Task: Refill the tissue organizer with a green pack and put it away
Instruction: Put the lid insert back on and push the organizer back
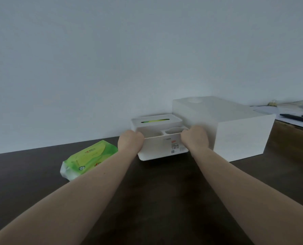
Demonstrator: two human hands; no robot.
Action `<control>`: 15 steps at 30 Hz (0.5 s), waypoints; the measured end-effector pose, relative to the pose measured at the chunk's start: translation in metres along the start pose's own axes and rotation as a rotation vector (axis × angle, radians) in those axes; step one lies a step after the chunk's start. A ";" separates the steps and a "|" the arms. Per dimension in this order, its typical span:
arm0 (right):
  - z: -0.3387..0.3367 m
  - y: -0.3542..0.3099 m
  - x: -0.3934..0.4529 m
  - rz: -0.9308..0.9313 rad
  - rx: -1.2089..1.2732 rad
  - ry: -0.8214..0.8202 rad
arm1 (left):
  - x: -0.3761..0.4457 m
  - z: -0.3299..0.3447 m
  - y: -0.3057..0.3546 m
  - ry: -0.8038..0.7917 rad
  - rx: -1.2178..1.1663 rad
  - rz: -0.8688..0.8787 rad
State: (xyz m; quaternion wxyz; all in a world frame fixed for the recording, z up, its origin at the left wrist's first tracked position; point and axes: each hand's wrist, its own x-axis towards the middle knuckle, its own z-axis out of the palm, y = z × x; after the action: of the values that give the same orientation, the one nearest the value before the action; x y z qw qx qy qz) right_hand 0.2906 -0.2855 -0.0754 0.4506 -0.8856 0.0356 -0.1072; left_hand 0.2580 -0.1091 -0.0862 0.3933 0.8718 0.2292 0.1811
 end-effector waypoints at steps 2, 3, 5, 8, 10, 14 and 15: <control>0.005 0.002 0.004 -0.001 0.009 0.016 | 0.004 0.007 0.004 -0.002 -0.004 -0.014; 0.008 0.004 0.004 -0.003 -0.009 0.017 | 0.004 0.009 0.004 -0.016 0.000 -0.016; 0.013 0.007 0.003 -0.018 -0.053 0.032 | 0.006 0.012 0.002 -0.037 -0.005 -0.001; 0.018 0.010 0.005 -0.037 -0.078 0.064 | 0.014 0.014 -0.001 -0.047 -0.043 0.011; 0.022 0.010 0.009 -0.031 -0.082 0.073 | 0.019 0.017 0.000 -0.066 -0.077 0.014; 0.027 0.011 0.015 -0.026 -0.086 0.092 | 0.018 0.026 0.000 -0.045 -0.128 0.034; 0.028 0.011 0.016 -0.027 -0.094 0.100 | 0.016 0.026 0.002 -0.042 -0.128 0.034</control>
State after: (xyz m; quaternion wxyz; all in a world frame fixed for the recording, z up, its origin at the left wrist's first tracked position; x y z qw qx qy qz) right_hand 0.3124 -0.2723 -0.0979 0.4047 -0.8997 0.0511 -0.1556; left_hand 0.2852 -0.1171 -0.0991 0.4497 0.8523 0.1941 0.1834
